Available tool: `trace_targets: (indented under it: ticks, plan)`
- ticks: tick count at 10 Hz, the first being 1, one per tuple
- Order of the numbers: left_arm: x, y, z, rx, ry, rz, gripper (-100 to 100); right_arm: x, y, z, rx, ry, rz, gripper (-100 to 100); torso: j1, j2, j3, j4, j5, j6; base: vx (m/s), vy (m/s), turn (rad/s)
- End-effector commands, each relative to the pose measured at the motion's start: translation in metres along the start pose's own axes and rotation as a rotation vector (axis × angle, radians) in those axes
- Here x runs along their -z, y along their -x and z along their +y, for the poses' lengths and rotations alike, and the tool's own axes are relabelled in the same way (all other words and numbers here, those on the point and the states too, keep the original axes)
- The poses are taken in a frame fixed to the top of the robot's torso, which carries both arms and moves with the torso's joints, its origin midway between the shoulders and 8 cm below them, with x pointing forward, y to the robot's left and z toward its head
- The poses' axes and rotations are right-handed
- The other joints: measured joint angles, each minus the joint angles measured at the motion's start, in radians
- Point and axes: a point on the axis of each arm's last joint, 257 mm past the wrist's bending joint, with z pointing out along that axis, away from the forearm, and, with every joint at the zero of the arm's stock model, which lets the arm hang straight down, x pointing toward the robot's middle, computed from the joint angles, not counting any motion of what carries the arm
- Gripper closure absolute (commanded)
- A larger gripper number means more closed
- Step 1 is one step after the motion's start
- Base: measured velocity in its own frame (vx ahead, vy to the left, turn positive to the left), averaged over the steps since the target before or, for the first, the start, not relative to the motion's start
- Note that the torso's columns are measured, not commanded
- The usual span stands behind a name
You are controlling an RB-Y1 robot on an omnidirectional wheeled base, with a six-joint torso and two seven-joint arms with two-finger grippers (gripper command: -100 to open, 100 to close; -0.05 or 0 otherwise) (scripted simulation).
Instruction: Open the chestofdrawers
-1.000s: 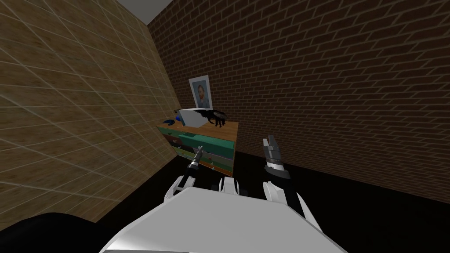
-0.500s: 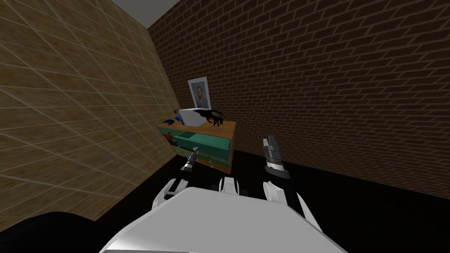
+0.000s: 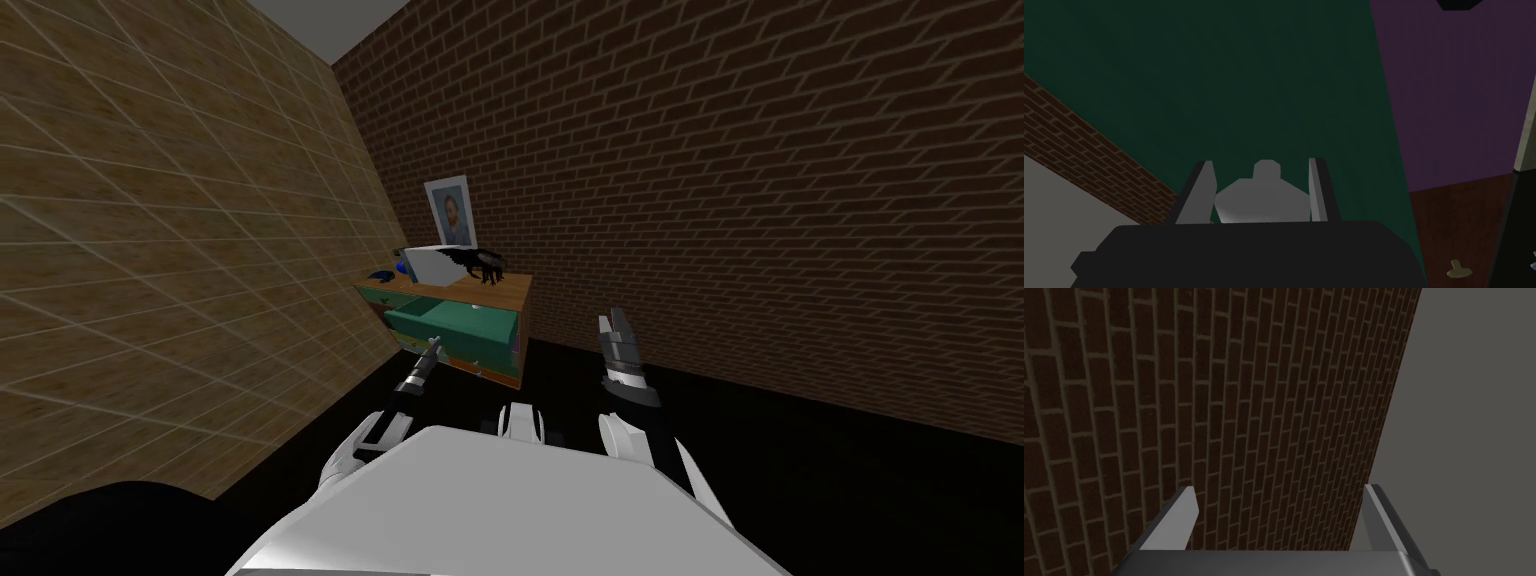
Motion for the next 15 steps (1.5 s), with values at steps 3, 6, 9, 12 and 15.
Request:
trace_targets:
  ticks: [3,6,9,12,15]
  plan:
    - [0.023,0.048,0.019,-0.002,0.014,-0.031,100,0.000,0.000,0.000,0.000,0.000,0.000,0,0.000,0.002,0.002,-0.001,0.002,-0.002,-0.095,-0.065,-0.066]
    - [0.033,0.068,0.024,-0.005,0.018,-0.045,100,0.000,0.000,0.000,0.000,0.000,0.000,0,-0.001,-0.001,-0.001,-0.001,0.000,0.000,-0.064,-0.047,-0.041]
    - [0.043,0.088,0.028,-0.008,0.020,-0.059,100,0.000,0.000,0.000,0.000,0.000,0.000,0,-0.001,0.000,0.001,-0.001,0.000,-0.001,-0.050,-0.037,-0.049]
    - [0.047,0.094,0.028,-0.008,0.022,-0.063,100,0.000,0.000,0.000,0.000,0.000,0.000,0,-0.001,0.002,0.001,0.001,-0.001,-0.002,-0.041,-0.033,-0.030]
    - [0.044,0.061,0.022,-0.011,0.018,-0.034,100,0.000,0.000,0.000,0.000,0.000,0.000,0,0.003,0.002,0.002,-0.002,0.003,-0.001,-0.040,0.084,0.089]
